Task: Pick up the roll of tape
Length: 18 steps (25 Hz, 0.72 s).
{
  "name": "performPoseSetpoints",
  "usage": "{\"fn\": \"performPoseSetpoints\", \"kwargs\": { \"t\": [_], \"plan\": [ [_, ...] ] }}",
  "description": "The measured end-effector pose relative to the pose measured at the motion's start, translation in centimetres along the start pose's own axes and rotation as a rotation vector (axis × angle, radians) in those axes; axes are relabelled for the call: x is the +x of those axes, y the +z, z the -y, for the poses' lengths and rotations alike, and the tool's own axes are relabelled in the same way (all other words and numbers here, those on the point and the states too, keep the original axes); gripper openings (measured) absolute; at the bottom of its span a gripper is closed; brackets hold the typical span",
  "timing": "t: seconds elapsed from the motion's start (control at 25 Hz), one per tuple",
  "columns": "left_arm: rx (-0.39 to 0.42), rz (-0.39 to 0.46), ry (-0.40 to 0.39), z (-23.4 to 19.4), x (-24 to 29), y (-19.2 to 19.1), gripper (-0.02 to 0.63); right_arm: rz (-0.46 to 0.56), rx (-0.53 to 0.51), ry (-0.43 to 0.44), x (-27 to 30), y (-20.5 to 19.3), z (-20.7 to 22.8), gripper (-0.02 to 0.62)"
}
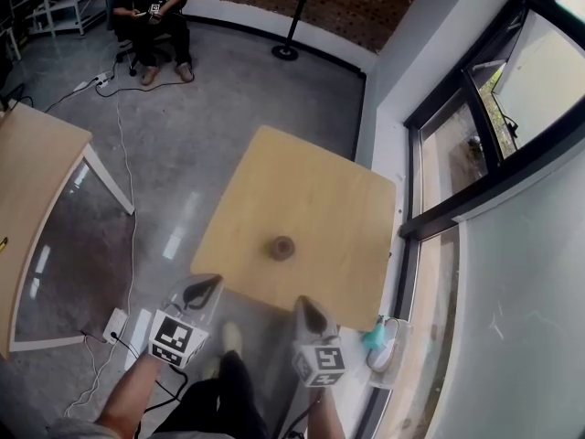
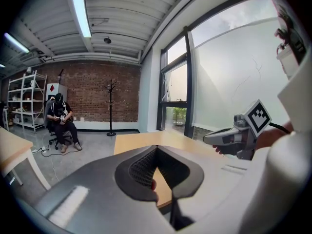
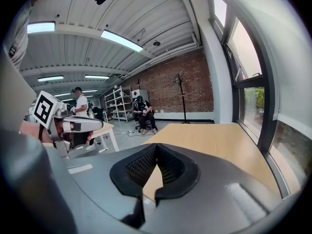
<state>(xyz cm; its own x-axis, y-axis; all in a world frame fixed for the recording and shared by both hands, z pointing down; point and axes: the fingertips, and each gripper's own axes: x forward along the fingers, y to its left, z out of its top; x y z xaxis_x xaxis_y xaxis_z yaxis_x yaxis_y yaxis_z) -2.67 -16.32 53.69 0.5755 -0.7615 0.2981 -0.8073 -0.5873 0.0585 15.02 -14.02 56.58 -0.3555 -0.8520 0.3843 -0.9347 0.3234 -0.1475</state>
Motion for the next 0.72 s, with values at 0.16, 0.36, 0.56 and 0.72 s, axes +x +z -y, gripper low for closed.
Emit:
{"fn": "performPoseSetpoints", "kwargs": {
  "t": [0.16,0.36,0.56,0.72],
  "plan": [
    [-0.003,0.000,0.004,-0.7,1.5,-1.0,-0.002,-0.009,-0.003,0.003,1.9,-1.0,1.1,0.014],
    [-0.002,-0.005,-0.006,-0.7,3.5,-2.1,-0.002,-0.014,-0.030,0.010,4.0,-1.4,2.2,0.014],
    [-0.004,-0.013,-0.015,-0.7,5.6,-3.3,-0.002,-0.036,-0.059,0.023,6.2,-2.8,3.2,0.014],
    [-0.018,-0.019,-0.016,-1.1,7.1,-4.3,-0.002,-0.046,-0.084,0.025,7.8,-3.5,3.6,0.014]
  ]
}}
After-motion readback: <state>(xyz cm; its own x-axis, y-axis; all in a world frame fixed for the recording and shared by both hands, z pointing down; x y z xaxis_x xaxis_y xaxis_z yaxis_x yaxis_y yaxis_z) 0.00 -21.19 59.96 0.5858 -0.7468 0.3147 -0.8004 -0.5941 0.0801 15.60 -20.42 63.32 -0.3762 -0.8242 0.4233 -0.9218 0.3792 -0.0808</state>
